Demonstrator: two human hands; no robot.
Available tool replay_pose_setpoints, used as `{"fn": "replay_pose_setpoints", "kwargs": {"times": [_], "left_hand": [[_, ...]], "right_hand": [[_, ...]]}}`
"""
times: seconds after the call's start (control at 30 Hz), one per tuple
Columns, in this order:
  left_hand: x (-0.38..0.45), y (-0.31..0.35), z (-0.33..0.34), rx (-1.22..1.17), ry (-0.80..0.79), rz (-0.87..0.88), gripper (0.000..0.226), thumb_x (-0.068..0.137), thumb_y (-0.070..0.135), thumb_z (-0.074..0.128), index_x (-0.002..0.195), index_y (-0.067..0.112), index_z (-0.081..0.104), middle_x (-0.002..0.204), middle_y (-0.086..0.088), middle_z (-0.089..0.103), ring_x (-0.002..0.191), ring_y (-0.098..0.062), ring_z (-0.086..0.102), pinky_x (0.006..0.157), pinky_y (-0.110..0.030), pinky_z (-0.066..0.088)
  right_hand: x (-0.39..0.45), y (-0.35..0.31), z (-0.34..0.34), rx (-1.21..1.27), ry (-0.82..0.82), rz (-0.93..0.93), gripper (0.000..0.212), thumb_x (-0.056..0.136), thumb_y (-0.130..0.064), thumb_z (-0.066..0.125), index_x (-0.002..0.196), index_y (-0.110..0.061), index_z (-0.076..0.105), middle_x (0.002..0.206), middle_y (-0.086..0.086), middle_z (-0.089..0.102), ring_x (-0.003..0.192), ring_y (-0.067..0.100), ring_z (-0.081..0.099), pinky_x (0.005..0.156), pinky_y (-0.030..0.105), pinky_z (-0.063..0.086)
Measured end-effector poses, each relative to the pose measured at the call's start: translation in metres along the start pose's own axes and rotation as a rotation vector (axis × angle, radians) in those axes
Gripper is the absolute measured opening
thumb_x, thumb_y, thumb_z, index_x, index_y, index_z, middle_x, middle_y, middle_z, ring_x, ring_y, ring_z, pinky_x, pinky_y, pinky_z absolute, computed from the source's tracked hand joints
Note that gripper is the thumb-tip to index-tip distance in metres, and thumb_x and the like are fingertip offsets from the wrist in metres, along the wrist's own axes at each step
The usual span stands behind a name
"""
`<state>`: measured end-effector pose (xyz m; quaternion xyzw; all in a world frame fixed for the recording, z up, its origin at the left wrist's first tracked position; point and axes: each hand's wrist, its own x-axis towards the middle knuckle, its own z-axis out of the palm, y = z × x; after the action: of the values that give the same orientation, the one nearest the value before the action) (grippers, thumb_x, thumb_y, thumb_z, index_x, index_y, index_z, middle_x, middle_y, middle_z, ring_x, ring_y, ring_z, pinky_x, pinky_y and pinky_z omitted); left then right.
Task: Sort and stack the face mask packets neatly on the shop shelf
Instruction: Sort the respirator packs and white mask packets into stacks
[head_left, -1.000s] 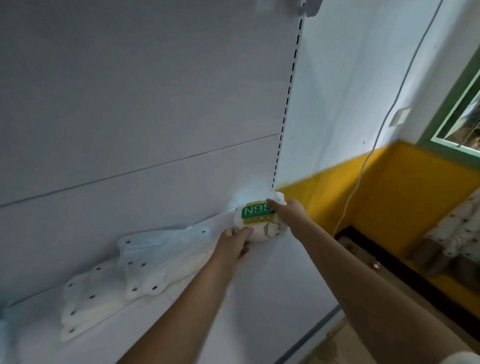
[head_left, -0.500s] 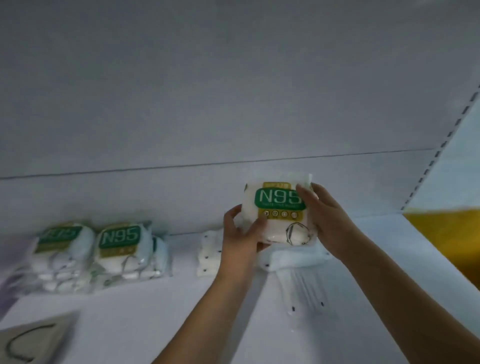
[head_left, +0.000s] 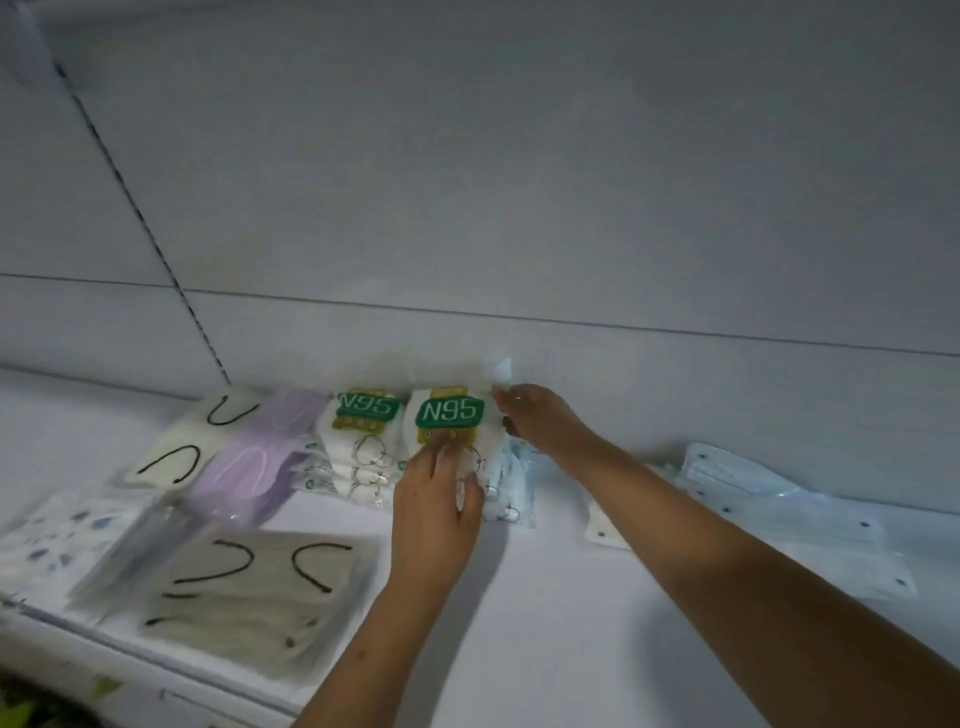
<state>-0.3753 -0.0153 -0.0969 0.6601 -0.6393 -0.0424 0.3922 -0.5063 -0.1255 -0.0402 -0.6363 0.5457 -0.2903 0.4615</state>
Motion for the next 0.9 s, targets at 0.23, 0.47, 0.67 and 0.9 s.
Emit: {"fn": "replay_pose_setpoints", "kwargs": {"times": [0.23, 0.47, 0.67, 0.9], "left_hand": [[-0.002, 0.017, 0.021, -0.026, -0.025, 0.063, 0.044, 0.087, 0.025, 0.045, 0.125, 0.012, 0.063, 0.127, -0.009, 0.059, 0.117, -0.027, 0.054, 0.096, -0.042, 0.046], [-0.033, 0.088, 0.09, -0.404, -0.424, 0.207, 0.036, 0.085, 0.03, 0.047, 0.115, 0.022, 0.066, 0.118, 0.009, 0.056, 0.112, -0.008, 0.054, 0.097, -0.022, 0.043], [-0.047, 0.132, 0.12, -0.511, -0.471, 0.12, 0.025, 0.086, 0.021, 0.059, 0.107, 0.032, 0.065, 0.114, 0.02, 0.057, 0.109, -0.002, 0.058, 0.09, -0.019, 0.048], [-0.056, 0.176, 0.125, -0.724, -0.32, -0.282, 0.025, 0.095, 0.008, 0.062, 0.116, 0.022, 0.062, 0.113, 0.007, 0.066, 0.097, 0.002, 0.063, 0.087, -0.014, 0.051]], "right_hand": [[-0.058, 0.036, -0.096, -0.305, 0.44, -0.148, 0.026, 0.1, -0.03, 0.054, 0.112, -0.013, 0.069, 0.101, -0.001, 0.069, 0.089, 0.012, 0.062, 0.073, 0.013, 0.036], [-0.144, 0.136, -0.19, -0.757, 0.24, 0.082, 0.082, 0.08, -0.06, 0.069, 0.15, -0.032, 0.035, 0.149, -0.004, 0.044, 0.134, 0.019, 0.041, 0.112, 0.036, 0.034], [-0.168, 0.191, -0.198, -0.825, 0.342, 0.122, 0.058, 0.087, -0.05, 0.064, 0.139, -0.029, 0.046, 0.126, -0.007, 0.064, 0.117, 0.019, 0.057, 0.092, 0.031, 0.045], [-0.181, 0.162, -0.242, -0.033, 0.52, 0.023, 0.003, 0.095, -0.027, 0.061, 0.094, -0.029, 0.063, 0.072, -0.007, 0.073, 0.06, 0.002, 0.062, 0.06, 0.02, 0.047]]}}
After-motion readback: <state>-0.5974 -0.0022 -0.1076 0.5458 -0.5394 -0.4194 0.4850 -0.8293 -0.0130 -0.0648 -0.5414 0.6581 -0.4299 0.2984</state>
